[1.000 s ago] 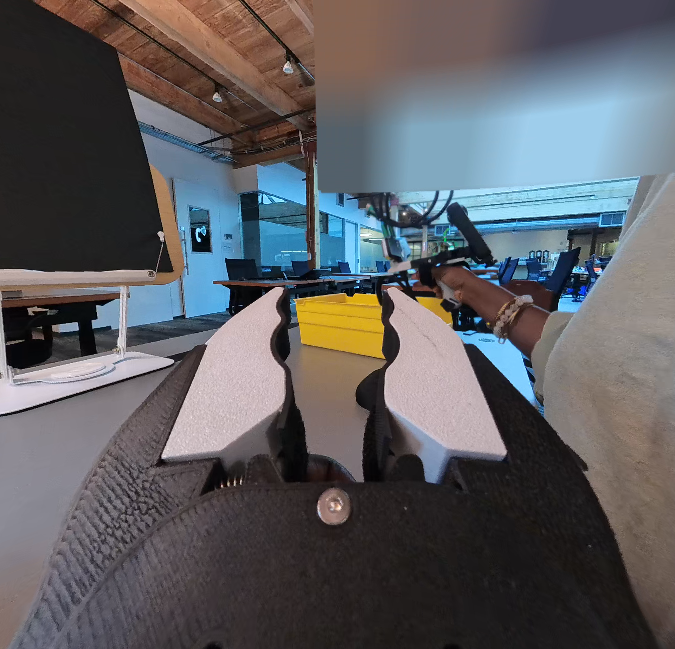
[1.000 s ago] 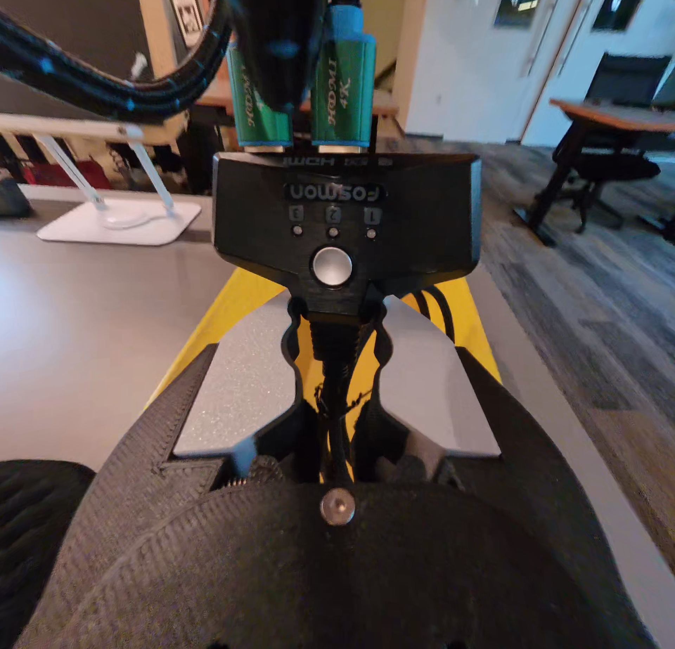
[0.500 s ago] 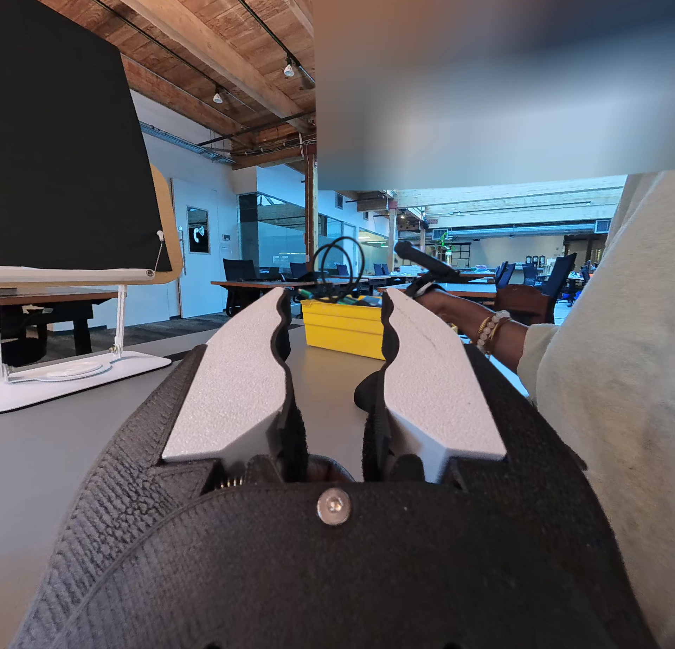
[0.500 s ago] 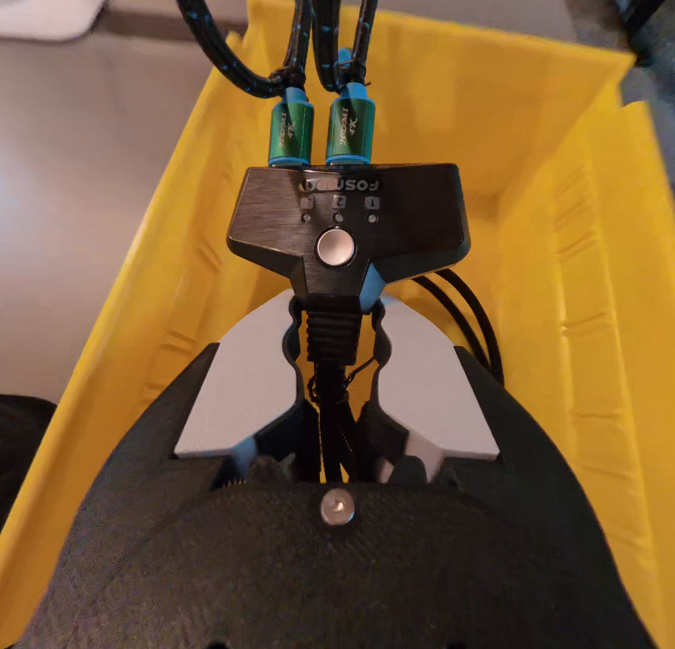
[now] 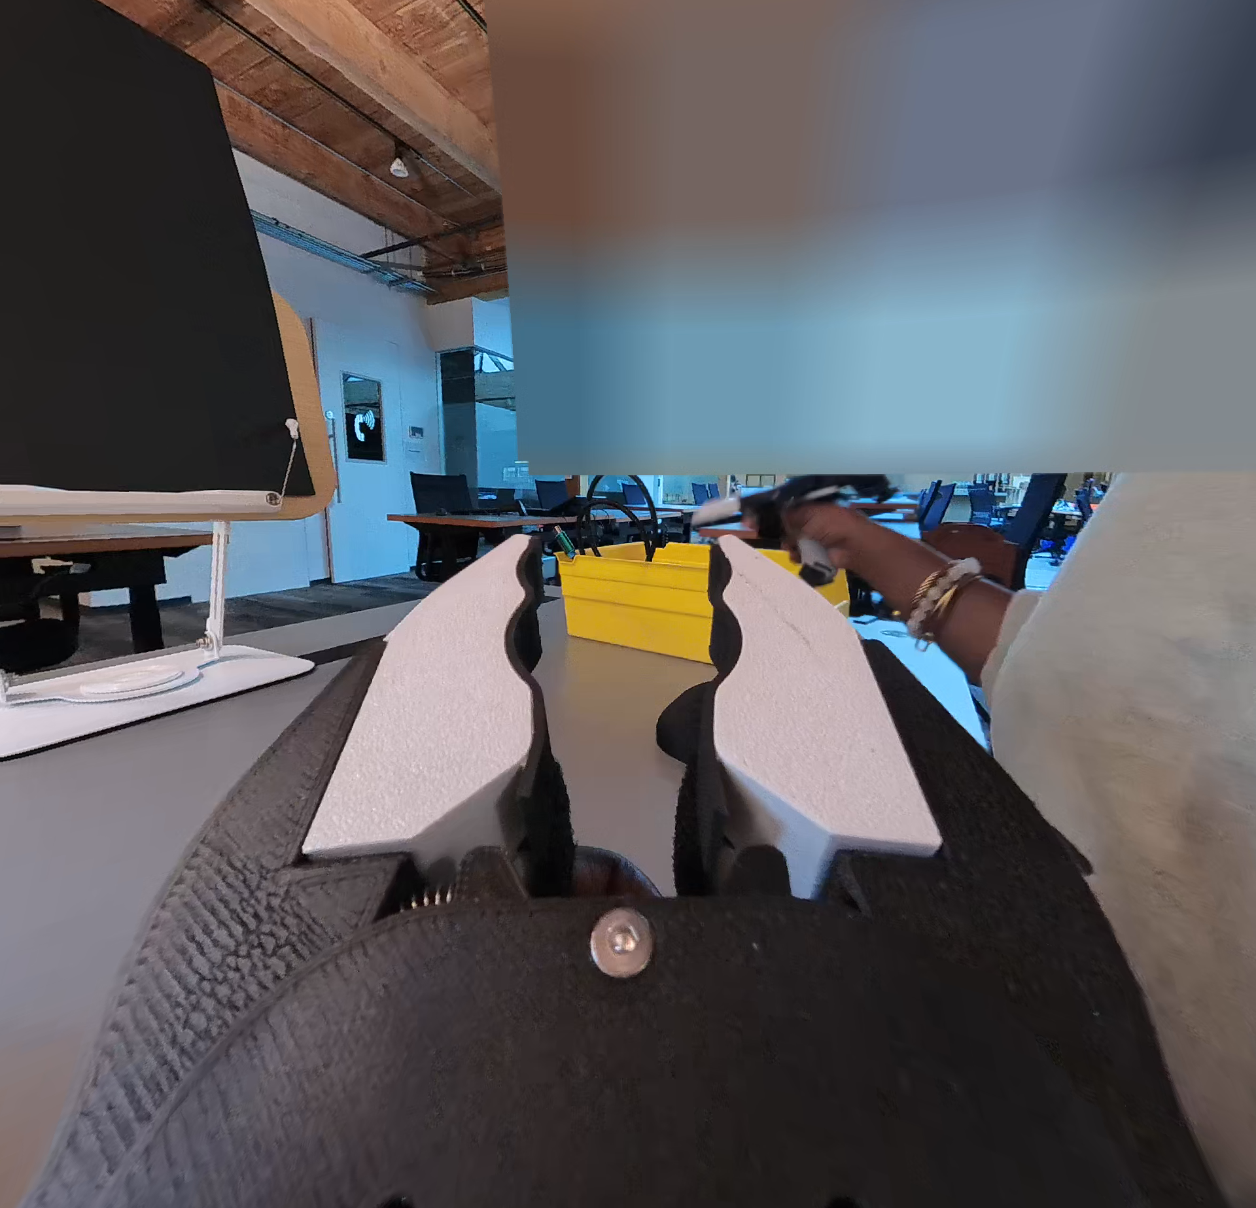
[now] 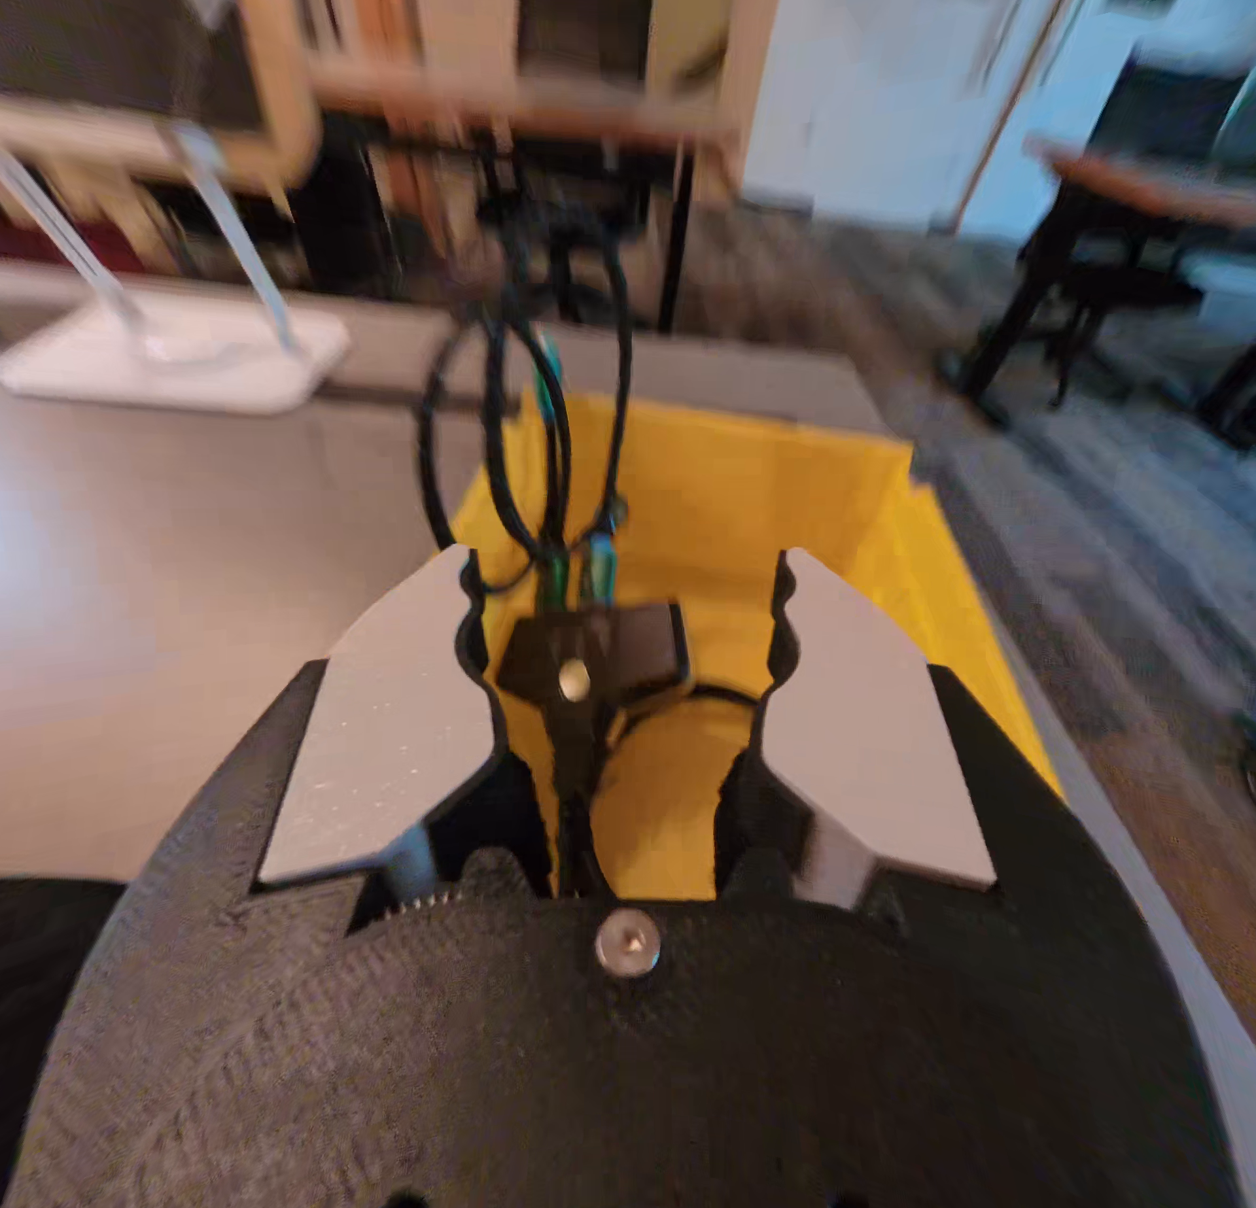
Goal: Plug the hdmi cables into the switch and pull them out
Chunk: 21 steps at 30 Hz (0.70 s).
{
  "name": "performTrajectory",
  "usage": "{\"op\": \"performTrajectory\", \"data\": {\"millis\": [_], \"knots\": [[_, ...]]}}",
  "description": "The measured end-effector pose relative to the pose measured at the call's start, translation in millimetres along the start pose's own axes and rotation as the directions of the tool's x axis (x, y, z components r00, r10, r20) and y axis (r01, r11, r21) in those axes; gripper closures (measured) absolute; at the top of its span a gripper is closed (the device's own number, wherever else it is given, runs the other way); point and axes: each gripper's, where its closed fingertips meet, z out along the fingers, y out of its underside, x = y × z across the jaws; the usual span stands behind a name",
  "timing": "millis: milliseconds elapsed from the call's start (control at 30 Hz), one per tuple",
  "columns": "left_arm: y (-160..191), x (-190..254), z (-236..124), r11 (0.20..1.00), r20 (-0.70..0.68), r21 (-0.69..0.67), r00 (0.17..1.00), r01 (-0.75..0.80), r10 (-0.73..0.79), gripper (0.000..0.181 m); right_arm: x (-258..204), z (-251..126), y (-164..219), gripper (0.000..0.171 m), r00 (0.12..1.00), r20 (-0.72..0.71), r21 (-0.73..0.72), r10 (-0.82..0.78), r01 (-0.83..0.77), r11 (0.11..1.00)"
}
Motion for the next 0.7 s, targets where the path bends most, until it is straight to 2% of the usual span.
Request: {"op": "performTrajectory", "data": {"millis": [100,200,300,367,433,500,567,633,700], "knots": [[1,-1,1,1.000,0.006,-0.005,1.000,-0.001,0.001,0.135,-25,-33,-65,0.081,0.999,0.050,0.350,-0.015,-0.004,0.937],[3,0,2,1.000,0.003,-0.019,1.000,-0.002,0.002,0.135,-62,-75,-118,0.085,0.993,0.106,0.639,-0.052,-0.027,0.769],[3,2,4,0.999,0.005,-0.030,1.000,-0.017,0.017,0.135,-113,-114,-147,0.102,0.975,0.199,0.817,-0.100,-0.109,0.566],[-1,7,6,1.000,-0.012,-0.025,1.000,-0.004,0.003,0.135,-157,-124,-146,0.112,0.940,0.312,0.851,-0.136,-0.213,0.480],[-23,21,9,0.995,-0.090,0.042,0.992,0.093,-0.089,0.134,-207,-112,-130,0.111,0.889,0.407,0.823,-0.211,-0.257,0.508],[-59,31,5,0.978,-0.175,0.122,0.974,0.167,-0.144,0.134,-253,-87,-102,0.099,0.839,0.461,0.767,-0.290,-0.212,0.605],[-92,29,-4,0.978,-0.203,0.130,0.970,0.161,-0.133,0.134,-284,-67,-74,0.100,0.803,0.491,0.724,-0.338,-0.160,0.671],[-111,15,-17,0.999,-0.169,-0.003,0.984,0.054,-0.054,0.133,-306,-59,-55,0.103,0.762,0.540,0.693,-0.357,-0.161,0.703],[-115,-28,-36,0.957,-0.002,-0.272,0.995,-0.101,0.104,0.133,-323,-63,-46,0.101,0.694,0.601,0.656,-0.397,-0.144,0.741]]}}
